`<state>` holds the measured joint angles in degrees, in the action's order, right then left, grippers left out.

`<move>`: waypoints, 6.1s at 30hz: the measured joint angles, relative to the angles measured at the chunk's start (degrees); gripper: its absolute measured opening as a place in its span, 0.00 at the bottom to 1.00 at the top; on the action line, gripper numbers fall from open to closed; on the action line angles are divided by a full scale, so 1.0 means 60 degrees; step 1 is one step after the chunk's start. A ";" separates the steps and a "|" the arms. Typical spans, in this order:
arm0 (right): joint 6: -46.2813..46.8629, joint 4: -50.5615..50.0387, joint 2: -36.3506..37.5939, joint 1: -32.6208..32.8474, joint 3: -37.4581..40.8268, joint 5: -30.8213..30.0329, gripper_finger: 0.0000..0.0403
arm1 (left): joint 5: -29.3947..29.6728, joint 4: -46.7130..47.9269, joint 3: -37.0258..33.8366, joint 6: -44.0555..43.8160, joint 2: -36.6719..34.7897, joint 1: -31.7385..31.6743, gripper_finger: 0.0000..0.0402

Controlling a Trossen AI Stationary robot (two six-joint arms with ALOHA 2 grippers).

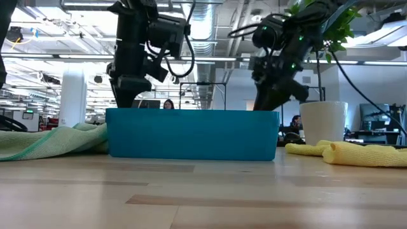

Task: Fold microfiber towels
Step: Fold the gray microfiber towel

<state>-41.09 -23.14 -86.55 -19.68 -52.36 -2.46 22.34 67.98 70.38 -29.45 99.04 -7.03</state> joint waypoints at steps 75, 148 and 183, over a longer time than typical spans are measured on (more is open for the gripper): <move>-0.0470 0.1346 -0.2615 0.0273 -0.0482 -0.3672 0.02 | 0.0181 0.0037 0.0002 -0.1810 -0.0891 0.0364 0.33; 0.0010 0.0575 -0.2659 0.0400 -0.0652 -0.1572 0.41 | 0.1026 -0.0038 -0.0034 -0.2222 -0.0887 0.1250 0.33; -0.0410 0.0920 -0.3142 0.0241 -0.0937 -0.2750 0.04 | 0.1256 -0.0002 -0.0034 -0.2611 -0.0891 0.1246 0.33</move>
<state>-43.55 -17.62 -105.40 -18.23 -57.98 -18.96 29.87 67.96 70.17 -45.12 93.69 0.45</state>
